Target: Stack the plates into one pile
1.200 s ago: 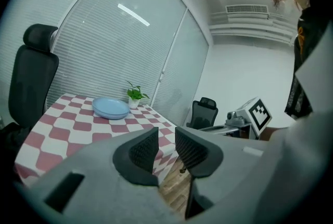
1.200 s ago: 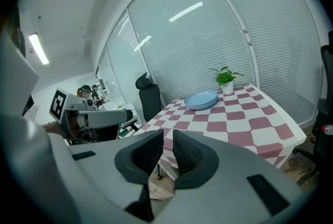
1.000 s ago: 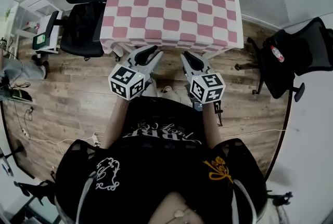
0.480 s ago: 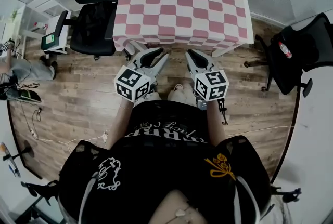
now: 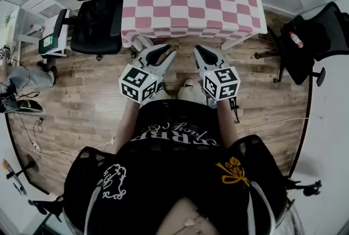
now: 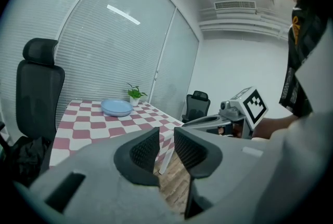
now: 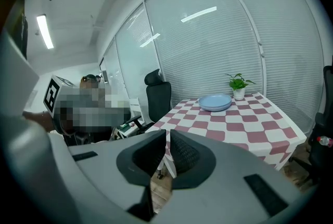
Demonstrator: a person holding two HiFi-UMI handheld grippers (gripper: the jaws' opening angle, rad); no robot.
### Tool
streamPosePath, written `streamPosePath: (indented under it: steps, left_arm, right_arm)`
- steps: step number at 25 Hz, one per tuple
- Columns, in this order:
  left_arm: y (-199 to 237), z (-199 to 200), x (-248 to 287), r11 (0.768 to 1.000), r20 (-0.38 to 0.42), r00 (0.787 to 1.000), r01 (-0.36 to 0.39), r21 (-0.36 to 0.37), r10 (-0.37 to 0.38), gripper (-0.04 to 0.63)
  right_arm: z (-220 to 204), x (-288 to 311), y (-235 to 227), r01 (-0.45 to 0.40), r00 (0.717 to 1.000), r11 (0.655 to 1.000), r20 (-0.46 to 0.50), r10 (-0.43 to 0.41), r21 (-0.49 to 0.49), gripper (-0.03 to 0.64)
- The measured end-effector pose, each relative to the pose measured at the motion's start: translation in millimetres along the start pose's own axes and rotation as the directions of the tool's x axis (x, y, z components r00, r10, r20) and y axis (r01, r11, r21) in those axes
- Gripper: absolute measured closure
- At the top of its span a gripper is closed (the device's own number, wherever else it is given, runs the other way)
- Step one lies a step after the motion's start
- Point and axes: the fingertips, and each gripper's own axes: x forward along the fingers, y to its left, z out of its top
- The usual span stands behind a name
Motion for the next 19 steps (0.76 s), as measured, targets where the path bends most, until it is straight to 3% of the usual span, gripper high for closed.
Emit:
streamPosePath:
  steps: [19]
  left_arm:
    - [-6,-7,1,1.000,0.000,1.000,0.014,-0.008,-0.014,0.495]
  right_arm:
    - [-7,-9,-1,0.024,1.000,1.000,-0.015,-0.025,-0.019,0.587]
